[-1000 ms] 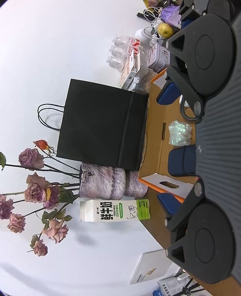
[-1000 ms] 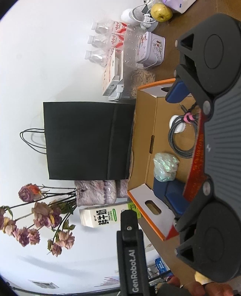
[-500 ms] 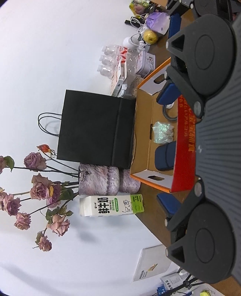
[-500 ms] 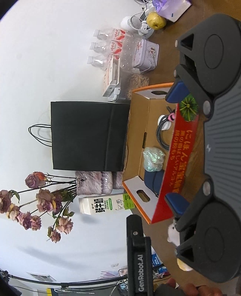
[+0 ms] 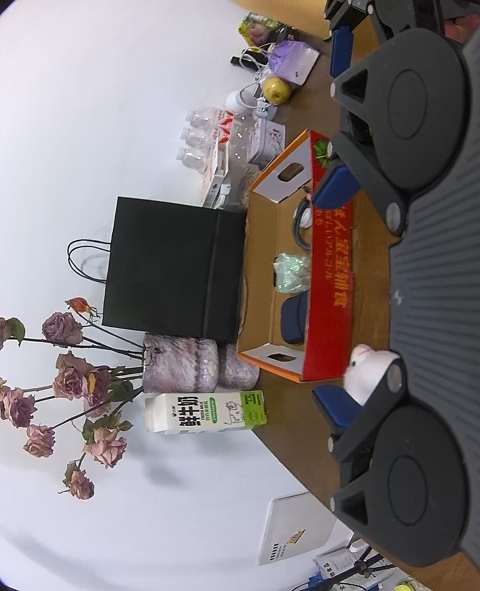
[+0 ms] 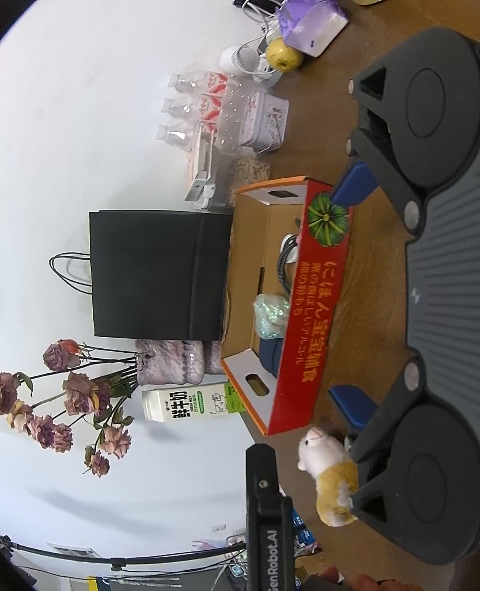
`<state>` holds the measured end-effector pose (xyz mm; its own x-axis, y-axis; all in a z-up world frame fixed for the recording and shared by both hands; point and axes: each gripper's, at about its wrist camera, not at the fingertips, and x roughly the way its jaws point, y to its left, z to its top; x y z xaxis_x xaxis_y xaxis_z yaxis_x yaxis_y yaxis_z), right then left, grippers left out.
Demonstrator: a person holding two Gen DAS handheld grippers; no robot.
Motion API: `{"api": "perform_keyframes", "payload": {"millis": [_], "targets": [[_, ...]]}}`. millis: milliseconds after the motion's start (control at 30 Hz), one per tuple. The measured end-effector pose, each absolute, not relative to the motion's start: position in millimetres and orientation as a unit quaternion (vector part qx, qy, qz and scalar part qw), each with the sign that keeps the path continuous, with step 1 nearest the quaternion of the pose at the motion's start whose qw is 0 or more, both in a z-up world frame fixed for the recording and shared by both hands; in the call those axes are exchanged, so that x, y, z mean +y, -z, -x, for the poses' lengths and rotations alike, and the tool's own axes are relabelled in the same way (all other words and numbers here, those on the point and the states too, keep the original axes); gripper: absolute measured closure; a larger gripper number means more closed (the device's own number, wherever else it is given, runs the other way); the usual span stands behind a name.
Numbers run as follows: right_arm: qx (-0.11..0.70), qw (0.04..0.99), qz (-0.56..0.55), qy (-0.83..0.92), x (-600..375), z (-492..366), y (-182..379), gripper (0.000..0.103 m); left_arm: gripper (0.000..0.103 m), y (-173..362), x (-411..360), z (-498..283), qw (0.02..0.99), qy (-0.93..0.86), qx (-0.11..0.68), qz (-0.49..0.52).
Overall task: Organize objects
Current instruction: 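Raise both open grippers out of the box and back over the table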
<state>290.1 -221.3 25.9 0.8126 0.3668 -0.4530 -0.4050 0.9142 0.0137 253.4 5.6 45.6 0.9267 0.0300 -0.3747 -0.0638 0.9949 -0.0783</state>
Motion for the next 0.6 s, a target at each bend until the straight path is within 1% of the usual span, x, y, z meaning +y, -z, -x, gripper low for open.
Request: {"api": "perform_keyframes", "payload": {"millis": [600], "targets": [[0.242,0.949,0.058,-0.192,-241,-234,11,0.000,0.000,2,17,-209,0.971,-0.006,0.237,0.027]]}}
